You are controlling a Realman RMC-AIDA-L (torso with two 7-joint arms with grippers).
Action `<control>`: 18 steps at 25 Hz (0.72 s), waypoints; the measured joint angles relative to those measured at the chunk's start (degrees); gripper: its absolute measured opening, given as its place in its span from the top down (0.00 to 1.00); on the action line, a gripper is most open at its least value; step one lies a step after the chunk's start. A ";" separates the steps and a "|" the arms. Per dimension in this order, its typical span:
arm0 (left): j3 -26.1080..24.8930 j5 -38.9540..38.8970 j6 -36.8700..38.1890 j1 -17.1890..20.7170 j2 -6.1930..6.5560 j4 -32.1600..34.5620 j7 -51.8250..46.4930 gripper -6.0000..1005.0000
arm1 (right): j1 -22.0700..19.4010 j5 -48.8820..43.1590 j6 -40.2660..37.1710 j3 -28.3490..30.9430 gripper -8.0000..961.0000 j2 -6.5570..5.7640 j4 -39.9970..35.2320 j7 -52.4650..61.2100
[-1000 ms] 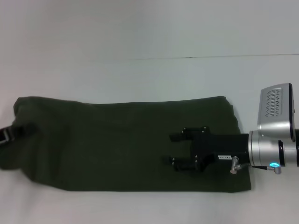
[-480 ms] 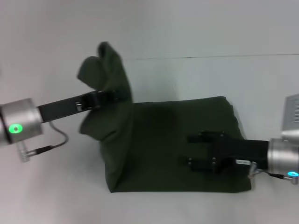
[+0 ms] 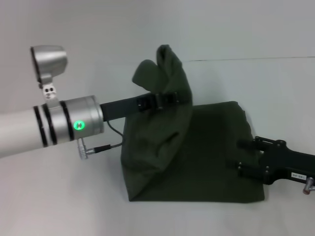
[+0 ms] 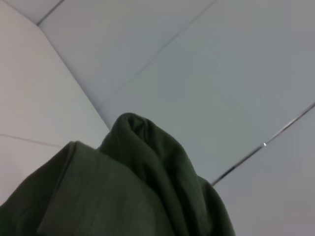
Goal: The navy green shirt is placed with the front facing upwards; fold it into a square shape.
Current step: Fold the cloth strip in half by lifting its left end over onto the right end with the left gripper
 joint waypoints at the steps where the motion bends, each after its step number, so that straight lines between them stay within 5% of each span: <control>1: 1.65 -1.03 -0.75 -0.49 0.00 -0.61 0.01 0.89 | -0.25 -0.01 -0.13 0.46 0.21 -0.01 -0.03 0.00; 7: 8.73 -5.19 -6.37 -1.72 -0.09 -3.42 0.95 0.89 | -0.73 -0.10 -0.18 1.41 0.21 0.10 -0.05 0.04; 18: 12.13 -14.42 -8.48 -2.91 -0.09 -7.69 7.07 0.89 | -0.80 -0.14 0.17 1.44 0.21 0.32 0.03 0.05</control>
